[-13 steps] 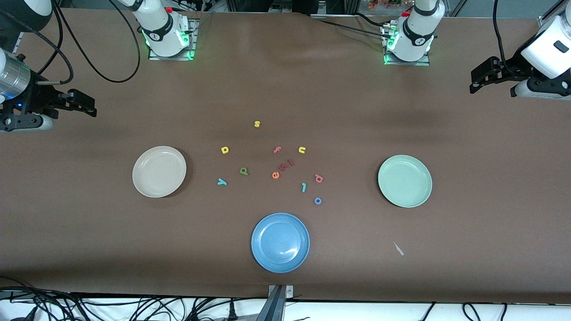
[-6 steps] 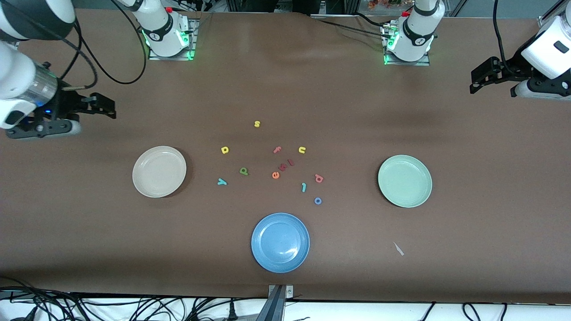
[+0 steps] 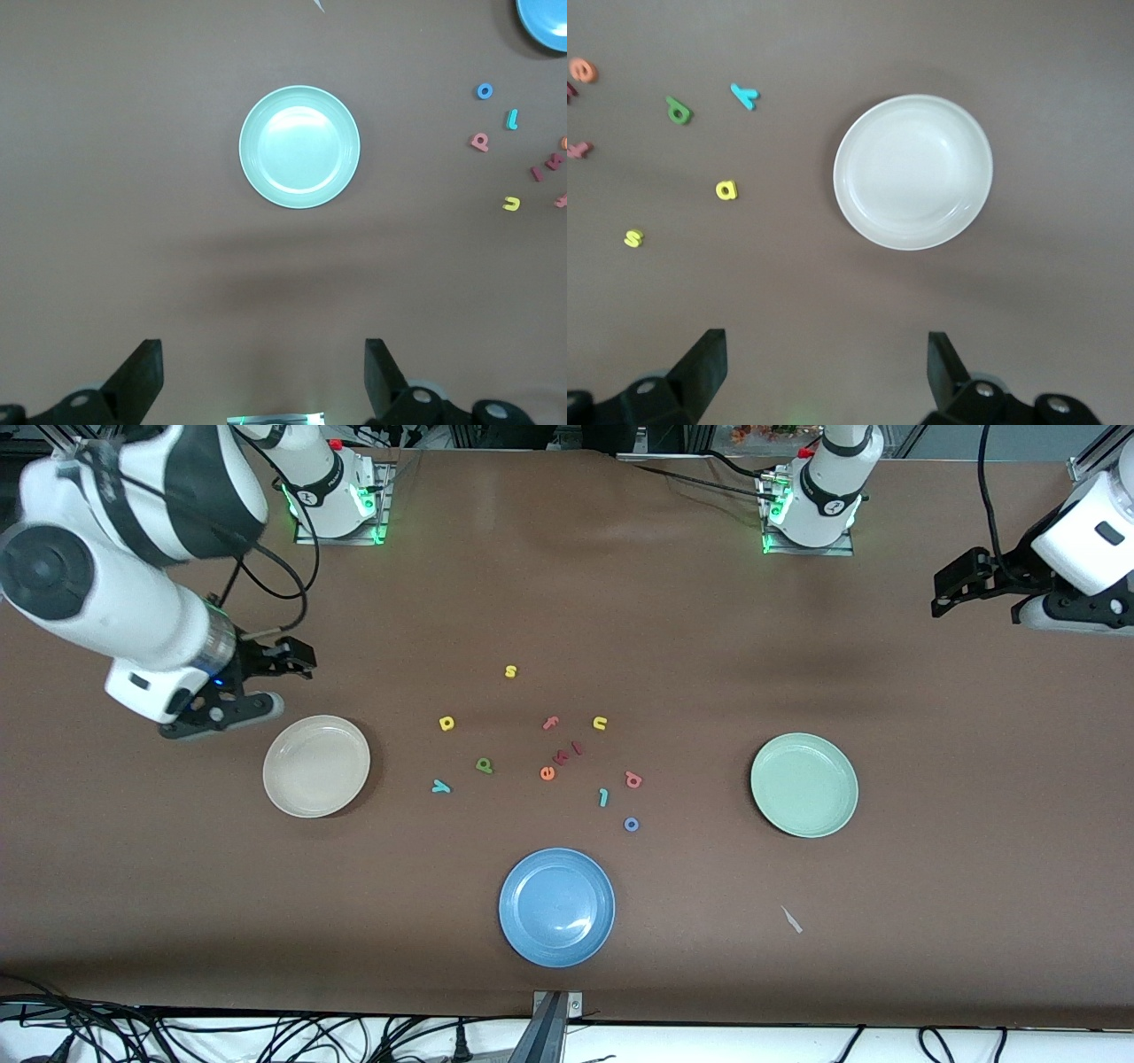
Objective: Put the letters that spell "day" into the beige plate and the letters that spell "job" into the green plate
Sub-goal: 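Move the right gripper toward the letters while the left gripper follows, then grasp the yellow letter with the right gripper while the left grasps pink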
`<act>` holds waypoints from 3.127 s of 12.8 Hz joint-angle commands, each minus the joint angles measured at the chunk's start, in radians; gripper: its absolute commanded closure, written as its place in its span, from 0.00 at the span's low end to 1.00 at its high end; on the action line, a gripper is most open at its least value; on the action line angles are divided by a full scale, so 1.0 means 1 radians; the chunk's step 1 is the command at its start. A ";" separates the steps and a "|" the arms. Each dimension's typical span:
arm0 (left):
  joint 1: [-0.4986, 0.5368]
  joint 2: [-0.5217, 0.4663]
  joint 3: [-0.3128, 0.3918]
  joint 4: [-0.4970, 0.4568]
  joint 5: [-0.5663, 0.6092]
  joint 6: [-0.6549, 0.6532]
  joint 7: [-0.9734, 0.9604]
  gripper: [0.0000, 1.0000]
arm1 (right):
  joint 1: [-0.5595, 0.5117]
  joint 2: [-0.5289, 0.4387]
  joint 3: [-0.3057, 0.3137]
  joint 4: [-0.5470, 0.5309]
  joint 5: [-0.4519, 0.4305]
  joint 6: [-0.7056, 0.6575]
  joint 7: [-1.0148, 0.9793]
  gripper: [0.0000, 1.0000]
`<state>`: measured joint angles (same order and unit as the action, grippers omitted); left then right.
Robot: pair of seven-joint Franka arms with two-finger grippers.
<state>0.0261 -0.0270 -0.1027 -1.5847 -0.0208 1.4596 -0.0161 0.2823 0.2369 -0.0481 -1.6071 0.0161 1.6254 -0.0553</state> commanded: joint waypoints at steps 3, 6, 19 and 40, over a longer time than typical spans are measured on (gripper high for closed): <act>-0.008 0.065 -0.008 0.031 0.004 -0.021 0.024 0.00 | 0.003 0.107 -0.001 0.039 0.074 0.002 -0.024 0.00; -0.028 0.099 -0.049 0.035 0.001 -0.012 0.024 0.00 | 0.061 0.105 0.013 -0.035 0.093 0.186 -0.009 0.00; -0.118 0.423 -0.138 0.178 -0.090 0.242 0.004 0.00 | 0.090 0.068 0.091 -0.410 0.043 0.578 -0.001 0.00; -0.357 0.771 -0.135 0.176 0.035 0.674 -1.262 0.08 | 0.192 0.285 0.085 -0.424 -0.025 0.893 0.114 0.08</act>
<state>-0.2973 0.7081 -0.2472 -1.4396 -0.0138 2.1279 -1.2159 0.4827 0.5106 0.0308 -2.0273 0.0050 2.4979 0.0677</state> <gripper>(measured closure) 0.070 0.026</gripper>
